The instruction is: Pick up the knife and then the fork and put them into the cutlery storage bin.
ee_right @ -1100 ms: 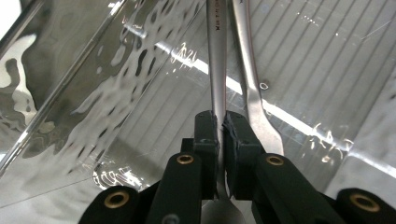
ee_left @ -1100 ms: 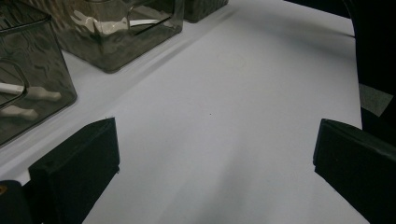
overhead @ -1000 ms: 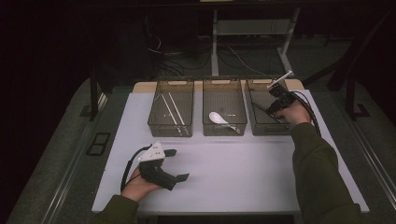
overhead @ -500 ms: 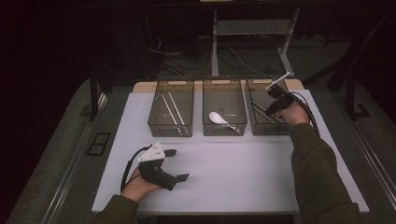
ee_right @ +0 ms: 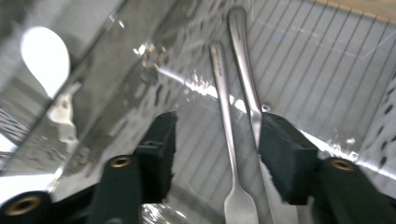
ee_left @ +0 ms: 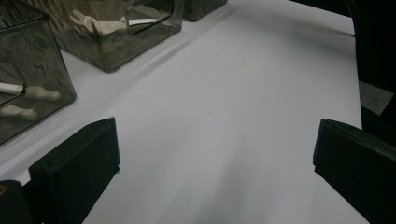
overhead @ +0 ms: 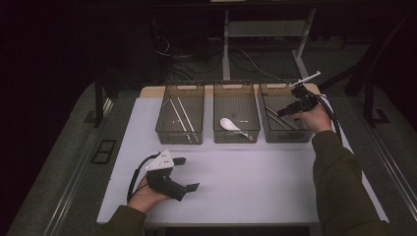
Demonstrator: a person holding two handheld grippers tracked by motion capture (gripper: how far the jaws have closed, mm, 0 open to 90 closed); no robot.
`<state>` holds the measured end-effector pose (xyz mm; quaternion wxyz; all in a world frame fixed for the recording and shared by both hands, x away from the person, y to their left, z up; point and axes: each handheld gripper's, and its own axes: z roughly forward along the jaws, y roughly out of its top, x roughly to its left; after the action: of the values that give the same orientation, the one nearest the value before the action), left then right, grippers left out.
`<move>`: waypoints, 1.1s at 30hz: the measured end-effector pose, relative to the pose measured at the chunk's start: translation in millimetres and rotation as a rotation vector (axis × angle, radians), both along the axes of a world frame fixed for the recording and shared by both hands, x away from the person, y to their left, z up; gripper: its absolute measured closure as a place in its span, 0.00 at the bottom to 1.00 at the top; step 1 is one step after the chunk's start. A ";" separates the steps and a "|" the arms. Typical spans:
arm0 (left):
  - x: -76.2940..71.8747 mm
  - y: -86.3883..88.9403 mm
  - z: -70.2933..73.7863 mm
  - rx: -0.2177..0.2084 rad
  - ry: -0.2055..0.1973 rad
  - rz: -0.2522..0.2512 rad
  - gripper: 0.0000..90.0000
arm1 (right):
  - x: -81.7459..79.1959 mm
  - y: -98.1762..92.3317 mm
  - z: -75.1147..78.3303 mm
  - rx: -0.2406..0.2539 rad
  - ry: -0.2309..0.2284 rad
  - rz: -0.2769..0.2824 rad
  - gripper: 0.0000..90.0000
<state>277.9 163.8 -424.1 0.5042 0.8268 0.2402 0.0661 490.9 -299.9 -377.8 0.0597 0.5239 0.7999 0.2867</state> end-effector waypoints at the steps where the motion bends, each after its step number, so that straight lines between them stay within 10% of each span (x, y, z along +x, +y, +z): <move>1: 0.1 0.2 0.1 0.000 -0.001 0.000 0.00 | -1.3 -1.3 0.9 0.008 -0.009 -0.005 0.45; 17: 0.8 0.4 -0.2 -0.002 0.003 0.004 0.00 | -25.6 -7.7 14.4 0.083 -0.168 0.024 0.23; 33: 0.8 -0.1 -0.3 -0.008 0.003 0.006 0.00 | -60.9 -1.7 25.1 0.101 -0.265 0.075 0.22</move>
<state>278.7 163.7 -424.4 0.5071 0.8242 0.2436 0.0652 430.0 -301.6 -352.8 0.1274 0.4535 0.7887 0.3951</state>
